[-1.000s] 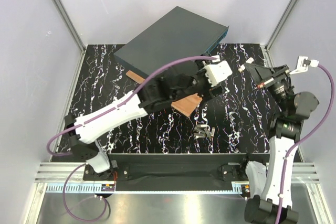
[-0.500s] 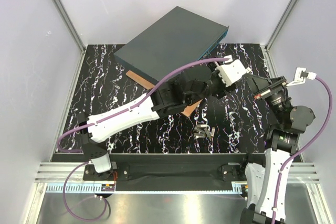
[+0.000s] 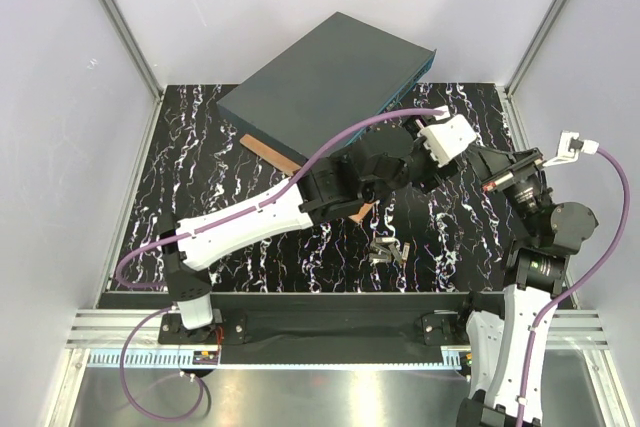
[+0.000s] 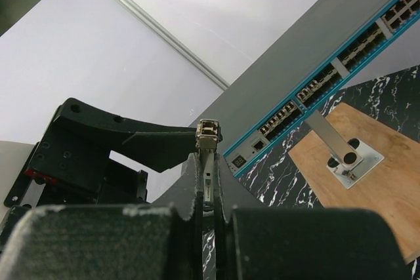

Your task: Insert the plug into the switch port

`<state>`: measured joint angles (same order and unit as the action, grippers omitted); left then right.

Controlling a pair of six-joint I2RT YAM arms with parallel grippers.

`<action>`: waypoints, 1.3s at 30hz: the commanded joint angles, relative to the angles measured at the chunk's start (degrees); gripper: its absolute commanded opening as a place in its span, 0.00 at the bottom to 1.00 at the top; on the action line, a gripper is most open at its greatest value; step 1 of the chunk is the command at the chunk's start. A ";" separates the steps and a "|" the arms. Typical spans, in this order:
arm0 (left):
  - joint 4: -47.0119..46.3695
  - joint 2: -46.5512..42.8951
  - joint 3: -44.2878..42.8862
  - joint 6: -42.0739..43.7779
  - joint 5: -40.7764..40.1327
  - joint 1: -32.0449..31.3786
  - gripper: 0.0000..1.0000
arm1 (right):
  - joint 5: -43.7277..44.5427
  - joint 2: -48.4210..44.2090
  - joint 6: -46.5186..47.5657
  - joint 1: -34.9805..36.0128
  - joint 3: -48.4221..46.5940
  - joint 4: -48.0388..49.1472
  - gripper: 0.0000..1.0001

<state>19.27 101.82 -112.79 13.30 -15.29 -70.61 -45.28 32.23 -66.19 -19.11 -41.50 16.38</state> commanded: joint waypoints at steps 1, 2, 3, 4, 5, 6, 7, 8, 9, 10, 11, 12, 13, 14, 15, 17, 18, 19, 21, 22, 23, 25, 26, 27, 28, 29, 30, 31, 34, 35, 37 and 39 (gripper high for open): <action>-2.83 1.10 -4.10 -1.43 0.70 -0.32 0.67 | -1.13 -1.11 1.59 0.31 0.62 -0.65 0.00; -2.57 1.71 -4.54 -1.96 1.05 -0.32 0.67 | -1.04 -1.38 1.51 0.31 0.71 -0.56 0.00; -2.39 1.89 -5.15 -2.31 1.14 -0.32 0.67 | -1.04 -1.38 1.33 0.31 0.71 -0.56 0.00; -2.22 2.15 -5.42 -2.40 1.05 -0.32 0.66 | -1.04 -1.47 1.16 0.31 0.71 -0.56 0.00; -2.30 2.42 -5.42 -2.84 1.14 -0.32 0.66 | -1.04 -1.55 1.15 0.31 0.71 -0.56 0.00; -2.39 2.50 -5.51 -3.10 1.23 -0.32 0.66 | -1.13 -1.64 1.15 0.31 0.71 -0.65 0.00; -2.48 2.68 -5.68 -3.28 1.40 -0.32 0.66 | -1.04 -1.99 1.33 0.31 0.89 -0.82 0.00; -2.39 2.94 -6.03 -3.37 1.49 -0.32 0.66 | -1.13 -2.17 1.24 0.31 0.98 -0.83 0.00; -2.30 3.12 -6.21 -3.46 1.40 -0.32 0.65 | -1.39 -2.08 1.16 0.31 1.06 -0.83 0.00; -2.39 3.21 -6.65 -3.37 1.40 -0.32 0.60 | -1.48 -2.17 1.15 0.31 1.07 -1.35 0.00; -2.57 3.38 -6.74 -3.11 1.05 -0.23 0.57 | -1.48 -2.43 1.33 0.31 1.15 -1.53 0.00; -3.00 3.38 -6.65 -3.02 0.88 -0.32 0.52 | -1.66 -2.52 1.50 0.31 1.15 -1.70 0.00; -3.27 3.38 -6.65 -2.76 0.61 -0.32 0.44 | -1.66 -2.70 2.03 0.31 1.15 -2.23 0.00; -3.27 3.30 -6.65 -2.75 0.52 -0.32 0.39 | -1.66 -2.78 2.38 0.31 1.24 -2.75 0.00; -3.10 3.30 -6.65 -2.75 0.44 -0.32 0.36 | -1.57 -2.78 2.65 0.31 1.15 -3.19 0.00; -3.18 3.12 -6.48 -2.75 1.05 -0.32 0.22 | -1.31 -2.52 3.18 0.30 1.15 -4.34 0.00; -2.83 2.86 -6.13 -2.75 1.40 -0.32 0.17 | -1.31 -2.35 3.09 0.31 1.15 -4.34 0.11; -2.74 2.68 -5.86 -2.75 1.84 -0.32 0.11 | -1.39 -2.17 3.35 0.31 1.07 -4.43 0.22; -2.48 1.28 -3.85 -2.32 3.16 -0.23 0.00 | -2.09 -1.38 4.92 0.31 0.19 -4.69 0.47; -2.39 0.49 -2.62 -1.88 3.42 -0.14 0.00 | -3.23 -0.86 9.46 0.31 -2.08 -6.87 0.65; -2.22 -1.52 -1.30 -0.74 4.38 -0.06 0.00 | -4.54 0.72 14.12 0.22 -4.53 -10.46 0.71; -1.43 -4.25 3.35 -0.55 8.14 1.08 0.00 | -9.11 2.83 31.45 0.22 -13.76 -25.16 0.77; -1.08 -7.22 4.93 -0.56 9.91 1.61 0.00 | -12.09 4.75 35.48 0.22 -15.44 -26.74 0.84; -0.03 -8.64 7.82 -0.47 11.67 2.48 0.00 | -18.29 5.99 40.13 0.22 -17.37 -29.62 0.87; 0.94 -9.87 8.63 -0.21 12.90 2.75 0.00 | -20.70 7.05 51.23 0.22 -21.83 -38.53 0.89; 2.17 -12.15 9.34 1.01 16.74 3.11 0.00 | -23.17 9.41 55.25 0.13 -23.35 -41.31 0.93; 5.14 -13.22 10.22 1.90 20.18 4.59 0.00 | -28.76 10.74 64.43 0.22 -26.41 -44.04 0.93; 6.30 -14.18 10.40 2.34 26.48 5.56 0.00 | -30.29 12.06 70.61 0.22 -28.79 -54.07 0.94; 11.30 -15.86 8.04 2.26 33.29 9.34 0.00 | -34.88 17.59 89.96 0.13 -36.44 -71.18 0.97; 12.89 -15.69 7.24 2.69 37.66 10.05 0.00 | -35.58 20.04 95.75 0.22 -38.29 -76.27 0.98; 17.54 -15.25 5.05 5.31 41.98 11.11 0.00 | -35.58 22.43 114.23 0.22 -43.30 -90.73 0.97; 21.58 -14.90 4.16 7.61 44.72 11.11 0.00 | -34.44 24.89 128.24 0.22 -46.55 -100.52 0.89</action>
<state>34.09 87.46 -105.82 16.64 17.67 -59.11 -76.18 54.22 28.08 -19.07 -83.15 -56.66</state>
